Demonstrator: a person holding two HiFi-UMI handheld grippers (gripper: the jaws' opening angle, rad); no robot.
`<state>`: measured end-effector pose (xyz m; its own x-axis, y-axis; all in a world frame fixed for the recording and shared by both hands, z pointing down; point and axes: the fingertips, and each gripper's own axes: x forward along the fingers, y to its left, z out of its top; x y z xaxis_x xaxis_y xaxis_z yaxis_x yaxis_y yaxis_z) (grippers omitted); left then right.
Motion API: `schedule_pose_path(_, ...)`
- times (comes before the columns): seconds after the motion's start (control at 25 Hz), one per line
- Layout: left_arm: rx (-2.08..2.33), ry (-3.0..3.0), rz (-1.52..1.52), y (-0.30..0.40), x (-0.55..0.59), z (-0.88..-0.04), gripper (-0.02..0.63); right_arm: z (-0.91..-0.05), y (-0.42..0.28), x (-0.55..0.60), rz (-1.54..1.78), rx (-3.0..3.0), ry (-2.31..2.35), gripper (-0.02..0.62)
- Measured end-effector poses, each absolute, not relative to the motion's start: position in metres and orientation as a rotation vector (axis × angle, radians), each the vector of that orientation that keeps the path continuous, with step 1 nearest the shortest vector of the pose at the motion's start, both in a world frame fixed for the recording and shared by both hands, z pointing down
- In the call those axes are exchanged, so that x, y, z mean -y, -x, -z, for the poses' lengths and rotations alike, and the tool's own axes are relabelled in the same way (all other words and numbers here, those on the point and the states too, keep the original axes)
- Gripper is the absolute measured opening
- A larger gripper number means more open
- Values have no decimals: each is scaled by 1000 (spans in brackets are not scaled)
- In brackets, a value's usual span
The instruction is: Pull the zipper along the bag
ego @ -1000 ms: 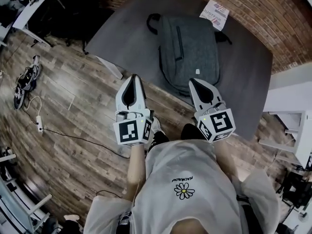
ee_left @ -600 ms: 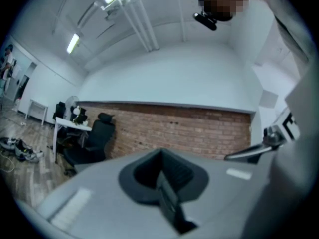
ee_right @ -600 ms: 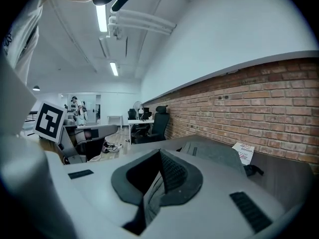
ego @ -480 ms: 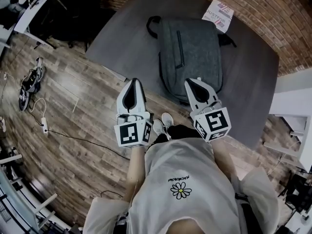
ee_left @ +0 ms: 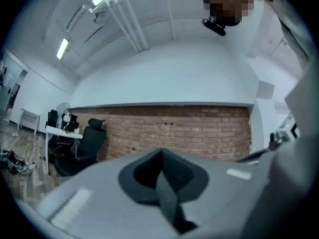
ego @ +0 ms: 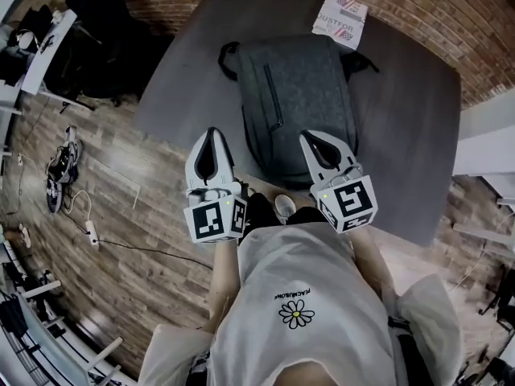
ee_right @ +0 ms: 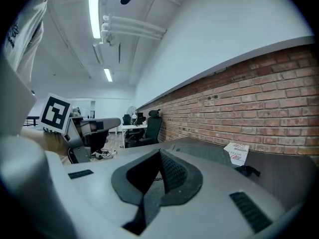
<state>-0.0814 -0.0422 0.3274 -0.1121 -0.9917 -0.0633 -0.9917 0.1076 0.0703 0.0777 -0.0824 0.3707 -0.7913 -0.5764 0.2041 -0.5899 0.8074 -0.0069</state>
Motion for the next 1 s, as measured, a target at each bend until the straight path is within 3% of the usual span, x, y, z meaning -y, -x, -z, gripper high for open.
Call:
schedule_pose_path(0.56, -2047, 2320, -66, 87, 119, -318, 0, -381, -100, 122, -128, 2616, -1296, 2)
schedule_pose_path(1.0, -2061, 2459, -38, 98, 144, -353, 0, -440, -93, 147, -304, 2437, -1244, 2)
